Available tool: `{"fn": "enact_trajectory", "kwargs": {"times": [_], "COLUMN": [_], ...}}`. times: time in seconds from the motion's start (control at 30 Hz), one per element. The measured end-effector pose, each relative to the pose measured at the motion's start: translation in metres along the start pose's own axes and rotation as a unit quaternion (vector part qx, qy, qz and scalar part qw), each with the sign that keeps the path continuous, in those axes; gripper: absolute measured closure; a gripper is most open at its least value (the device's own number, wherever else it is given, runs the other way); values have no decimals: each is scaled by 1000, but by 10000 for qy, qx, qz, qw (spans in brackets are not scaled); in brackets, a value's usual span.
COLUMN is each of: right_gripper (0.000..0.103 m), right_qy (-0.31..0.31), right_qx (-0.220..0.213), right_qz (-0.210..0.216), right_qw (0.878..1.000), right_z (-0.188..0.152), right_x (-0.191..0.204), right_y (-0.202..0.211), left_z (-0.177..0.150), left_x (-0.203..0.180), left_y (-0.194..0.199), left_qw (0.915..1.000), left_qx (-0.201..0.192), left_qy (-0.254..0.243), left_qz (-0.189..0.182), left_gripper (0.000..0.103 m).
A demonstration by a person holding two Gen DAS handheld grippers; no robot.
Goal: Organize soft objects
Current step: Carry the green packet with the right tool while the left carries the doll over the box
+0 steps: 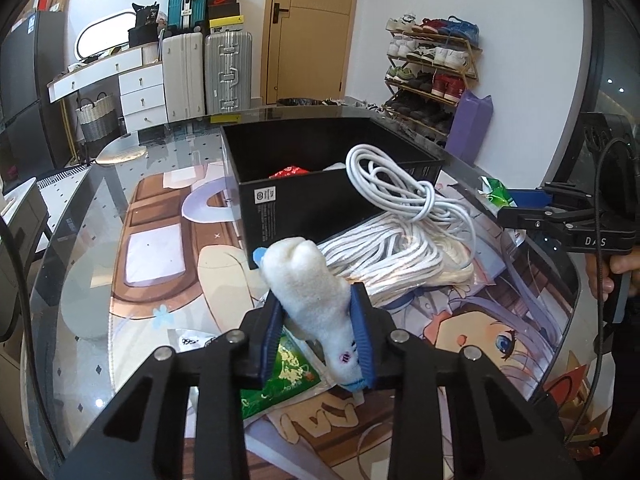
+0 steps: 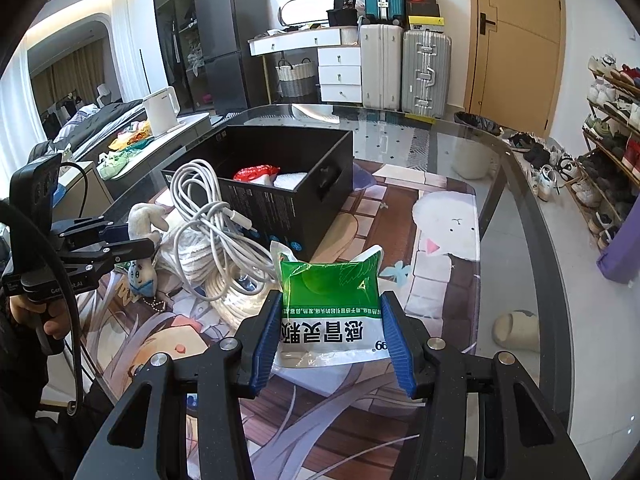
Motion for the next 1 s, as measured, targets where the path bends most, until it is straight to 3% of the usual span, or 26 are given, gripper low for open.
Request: {"fn": "enact_trajectory", "kwargs": {"times": [0.53, 1.0], "right_gripper": [54, 54], "right_qy": [107, 227], "right_qx": [-436, -679], "right_qz": [127, 283], "right_qw": [9989, 9970], "right_z": [19, 45], "right_x": [19, 41], "right_y": [20, 26], "left_z": [29, 70], "left_x": [4, 0], "left_y": [33, 40], "left_qw": [9989, 9963], "left_qx": [-466, -845], "left_qy": [73, -111], "left_qz": [4, 50], "left_gripper": [72, 72]}}
Point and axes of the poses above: each gripper's, at about its wrist camera, not at the fingertips, and y roughly against the way its jaws point, x to its left, z to its top, the point moved 7 cm from there along -y, roughly the way its jaws point, and after that the axes turned 3 degrees about -x, right-handed, at the moved point
